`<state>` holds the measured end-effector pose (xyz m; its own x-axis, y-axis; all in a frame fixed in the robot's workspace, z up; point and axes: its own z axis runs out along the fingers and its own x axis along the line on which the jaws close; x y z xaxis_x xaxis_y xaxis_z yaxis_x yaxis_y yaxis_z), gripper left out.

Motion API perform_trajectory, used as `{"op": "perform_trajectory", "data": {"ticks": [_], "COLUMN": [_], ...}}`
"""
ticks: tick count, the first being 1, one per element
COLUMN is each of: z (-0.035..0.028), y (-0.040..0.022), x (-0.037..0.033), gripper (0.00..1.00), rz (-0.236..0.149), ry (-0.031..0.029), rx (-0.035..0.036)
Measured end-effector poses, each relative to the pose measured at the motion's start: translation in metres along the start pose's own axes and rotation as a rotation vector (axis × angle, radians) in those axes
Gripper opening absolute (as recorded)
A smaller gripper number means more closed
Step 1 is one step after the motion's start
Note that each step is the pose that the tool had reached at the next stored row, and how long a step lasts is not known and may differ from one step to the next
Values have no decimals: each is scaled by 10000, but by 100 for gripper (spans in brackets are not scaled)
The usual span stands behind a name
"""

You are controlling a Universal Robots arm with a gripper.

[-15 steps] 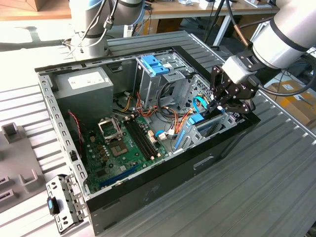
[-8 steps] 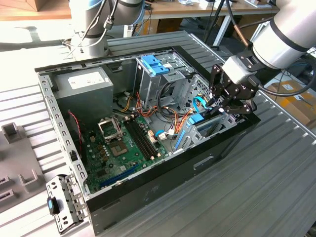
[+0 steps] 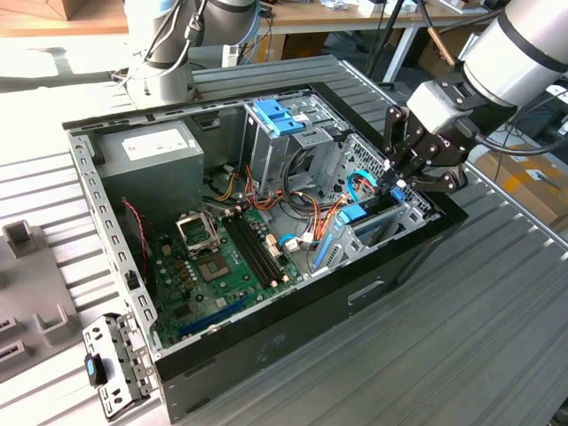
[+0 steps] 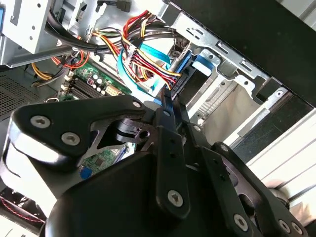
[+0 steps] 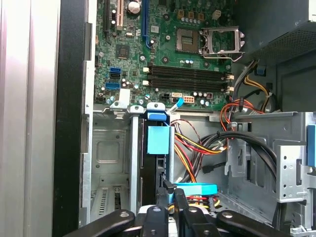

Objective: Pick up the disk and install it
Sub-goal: 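Insert the second disk wire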

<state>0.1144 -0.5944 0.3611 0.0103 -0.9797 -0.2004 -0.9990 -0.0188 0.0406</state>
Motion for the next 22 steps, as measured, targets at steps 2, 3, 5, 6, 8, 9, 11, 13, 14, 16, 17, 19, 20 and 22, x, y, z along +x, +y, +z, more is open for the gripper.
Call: {"op": "perform_trajectory", "data": {"ticks": [2, 3, 5, 6, 8, 9, 11, 13, 14, 16, 17, 19, 20, 22], "z": [0, -1, 3, 7, 24, 34, 51, 67, 75, 87, 98, 114, 124, 140], "y": [0, 0, 0, 0, -1, 0, 7, 10, 9, 9, 9, 8, 8, 7], "x": [0, 1, 5, 9, 15, 17, 20, 23, 25, 27, 29, 32, 33, 35], "gripper": [16, 16, 16, 16, 16, 16, 16, 16, 16, 16, 16, 16, 16, 16], "rz": [1, 0, 0, 0, 0, 1, 1, -1, -1, 0, 0, 0, 0, 1], "ry": [-1, -1, -2, -2, 0, 0, -1, -2, -2, -1, -2, -2, -2, -2], "rx": [0, 0, 0, 0, 0, 0, 0, 0, 0, 0, 0, 0, 0, 0]}}
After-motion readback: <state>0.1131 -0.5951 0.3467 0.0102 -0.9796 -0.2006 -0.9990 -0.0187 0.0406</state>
